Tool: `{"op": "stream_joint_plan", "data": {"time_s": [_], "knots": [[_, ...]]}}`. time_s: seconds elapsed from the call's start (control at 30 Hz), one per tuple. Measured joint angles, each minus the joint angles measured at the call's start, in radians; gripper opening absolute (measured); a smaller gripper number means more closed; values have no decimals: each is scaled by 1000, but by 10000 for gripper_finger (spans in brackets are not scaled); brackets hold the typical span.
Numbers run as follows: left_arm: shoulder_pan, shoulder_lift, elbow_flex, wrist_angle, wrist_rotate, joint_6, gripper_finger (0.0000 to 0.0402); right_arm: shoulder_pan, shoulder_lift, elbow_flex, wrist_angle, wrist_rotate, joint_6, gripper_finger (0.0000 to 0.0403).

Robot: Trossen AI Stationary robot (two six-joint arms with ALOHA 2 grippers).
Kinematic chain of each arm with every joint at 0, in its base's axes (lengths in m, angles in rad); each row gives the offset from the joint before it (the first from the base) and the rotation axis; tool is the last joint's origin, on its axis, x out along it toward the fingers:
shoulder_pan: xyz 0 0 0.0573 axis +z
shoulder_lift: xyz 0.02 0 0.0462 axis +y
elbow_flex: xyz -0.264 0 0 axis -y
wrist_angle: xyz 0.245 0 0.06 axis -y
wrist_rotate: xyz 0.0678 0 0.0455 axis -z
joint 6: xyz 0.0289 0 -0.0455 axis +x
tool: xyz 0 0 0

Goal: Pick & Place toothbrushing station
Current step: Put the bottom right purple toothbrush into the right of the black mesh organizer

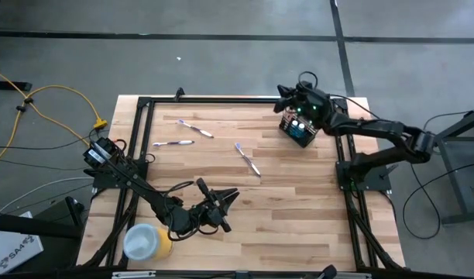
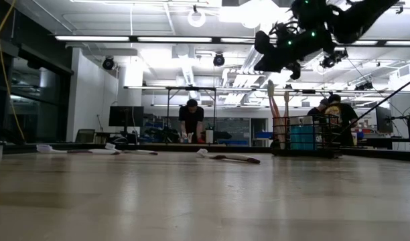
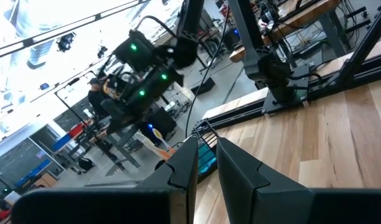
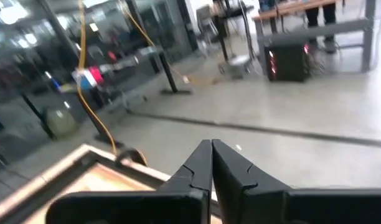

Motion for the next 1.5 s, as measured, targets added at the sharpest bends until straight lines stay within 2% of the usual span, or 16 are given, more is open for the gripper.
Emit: {"op": "stream_joint_plan", "data": {"time_s": [0.37,0.6,0.83,1.27,1.5], "knots": [[0,0,0,0,5,0,52,-1,-102,189,-521,-9,9,2],[0,0,0,0,8,-5,52,-16,-106,260,-676,-65,7,2],[0,0,0,4,19,-7,52,-66,-105,269,-749,-144,8,2],[0,0,0,24,61,-8,52,-81,-103,268,-807,-176,-8,2],[0,0,0,24,61,-9,52,-85,-52,267,-806,-209,-12,2]]}}
